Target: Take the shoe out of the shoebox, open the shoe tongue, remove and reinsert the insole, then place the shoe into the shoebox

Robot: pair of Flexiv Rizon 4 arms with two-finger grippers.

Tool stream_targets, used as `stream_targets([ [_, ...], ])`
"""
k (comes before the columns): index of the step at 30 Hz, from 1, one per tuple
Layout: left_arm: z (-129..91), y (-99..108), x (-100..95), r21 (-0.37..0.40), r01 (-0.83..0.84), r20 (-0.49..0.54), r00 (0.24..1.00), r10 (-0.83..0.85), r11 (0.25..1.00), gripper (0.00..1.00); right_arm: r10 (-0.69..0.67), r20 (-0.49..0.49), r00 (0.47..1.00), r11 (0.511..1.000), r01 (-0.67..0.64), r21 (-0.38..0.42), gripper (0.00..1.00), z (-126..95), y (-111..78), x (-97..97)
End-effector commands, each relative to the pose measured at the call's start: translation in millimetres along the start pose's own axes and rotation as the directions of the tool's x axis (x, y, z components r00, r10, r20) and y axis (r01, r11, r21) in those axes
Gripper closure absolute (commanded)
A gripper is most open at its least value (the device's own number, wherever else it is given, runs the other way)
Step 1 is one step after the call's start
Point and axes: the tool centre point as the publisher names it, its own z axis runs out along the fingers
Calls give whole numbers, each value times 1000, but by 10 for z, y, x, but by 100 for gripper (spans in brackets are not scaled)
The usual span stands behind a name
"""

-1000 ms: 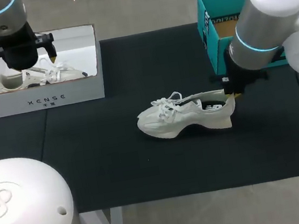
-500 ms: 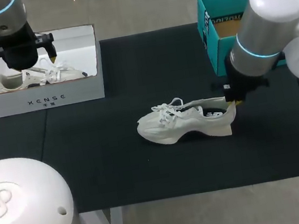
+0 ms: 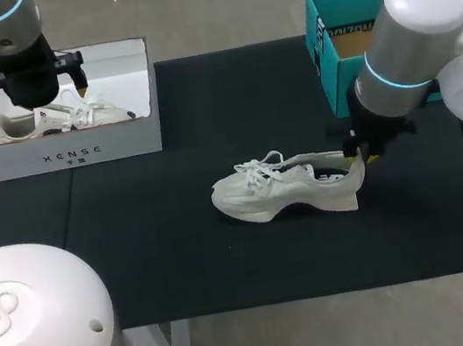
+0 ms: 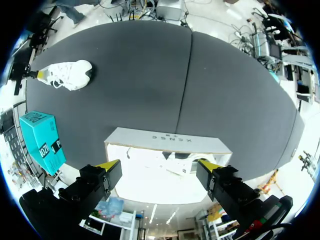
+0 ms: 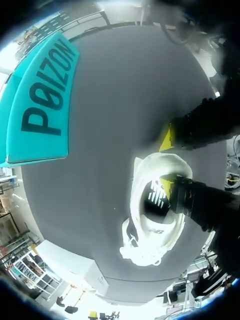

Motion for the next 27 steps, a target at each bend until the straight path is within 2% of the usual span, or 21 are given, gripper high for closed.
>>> stream_targets([
  [1,0,-1,3,-1,-1,-2,1000,1,1000,0,-9,-23,1000,1000,9,-4,0,-181,-5,-49],
  [5,0,-1,3,-1,-1,-2,1000,1,1000,0,-84,-65,994,994,89,66,0,-361,21,-72],
  [7,0,-1,3,-1,-1,-2,1000,1,1000,0,-209,-99,973,969,220,114,0,-438,12,-55],
  [8,0,-1,3,-1,-1,-2,1000,1,1000,0,-311,-128,942,933,328,145,0,-470,-4,-41],
  [9,0,-1,3,-1,-1,-2,1000,1,1000,0,-454,-165,876,864,478,159,0,-496,-46,-24],
  [10,0,-1,3,-1,-1,-2,1000,1,1000,0,-604,-154,782,764,623,168,0,-530,-126,-20],
  [11,0,-1,3,-1,-1,-2,1000,1,1000,0,-646,-68,760,732,642,227,0,-521,-162,-84],
  [12,0,-1,3,-1,-1,-2,1000,1,1000,0,-610,28,792,767,581,271,0,-506,-128,-163],
  [27,0,-1,3,-1,-1,-2,1000,1,1000,0,-610,28,792,767,581,271,0,-506,-128,-163],
])
